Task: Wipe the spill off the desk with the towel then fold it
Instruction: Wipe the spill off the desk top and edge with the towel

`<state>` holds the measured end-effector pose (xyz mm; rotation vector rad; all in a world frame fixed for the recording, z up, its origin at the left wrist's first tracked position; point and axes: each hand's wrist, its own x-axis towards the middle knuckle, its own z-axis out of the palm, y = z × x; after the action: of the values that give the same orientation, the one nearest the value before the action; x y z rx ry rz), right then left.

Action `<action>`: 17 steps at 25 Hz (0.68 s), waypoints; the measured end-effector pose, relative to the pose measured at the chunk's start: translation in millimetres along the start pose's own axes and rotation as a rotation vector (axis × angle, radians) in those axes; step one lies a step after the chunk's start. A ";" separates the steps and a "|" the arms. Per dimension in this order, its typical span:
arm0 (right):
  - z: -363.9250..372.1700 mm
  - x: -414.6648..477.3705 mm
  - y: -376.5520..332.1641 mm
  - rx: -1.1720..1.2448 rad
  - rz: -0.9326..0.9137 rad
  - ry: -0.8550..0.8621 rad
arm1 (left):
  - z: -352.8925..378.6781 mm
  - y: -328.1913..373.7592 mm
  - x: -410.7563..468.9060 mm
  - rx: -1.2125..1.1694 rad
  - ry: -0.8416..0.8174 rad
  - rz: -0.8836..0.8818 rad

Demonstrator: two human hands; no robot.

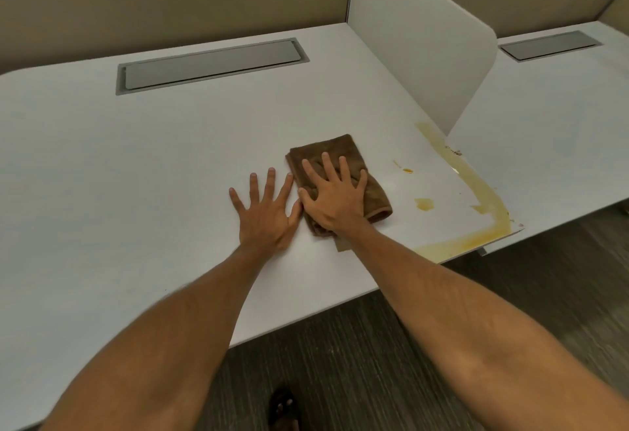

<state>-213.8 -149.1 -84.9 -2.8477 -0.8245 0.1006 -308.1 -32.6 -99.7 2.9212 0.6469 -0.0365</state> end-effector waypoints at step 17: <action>-28.7 -25.9 93.6 -0.004 -0.044 -0.014 | -5.9 -1.9 -2.8 -0.015 -0.007 -0.004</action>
<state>-183.4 -245.1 -73.7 -2.8339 -0.8901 0.1135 -311.5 -31.2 -93.9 2.9037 0.6494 -0.0425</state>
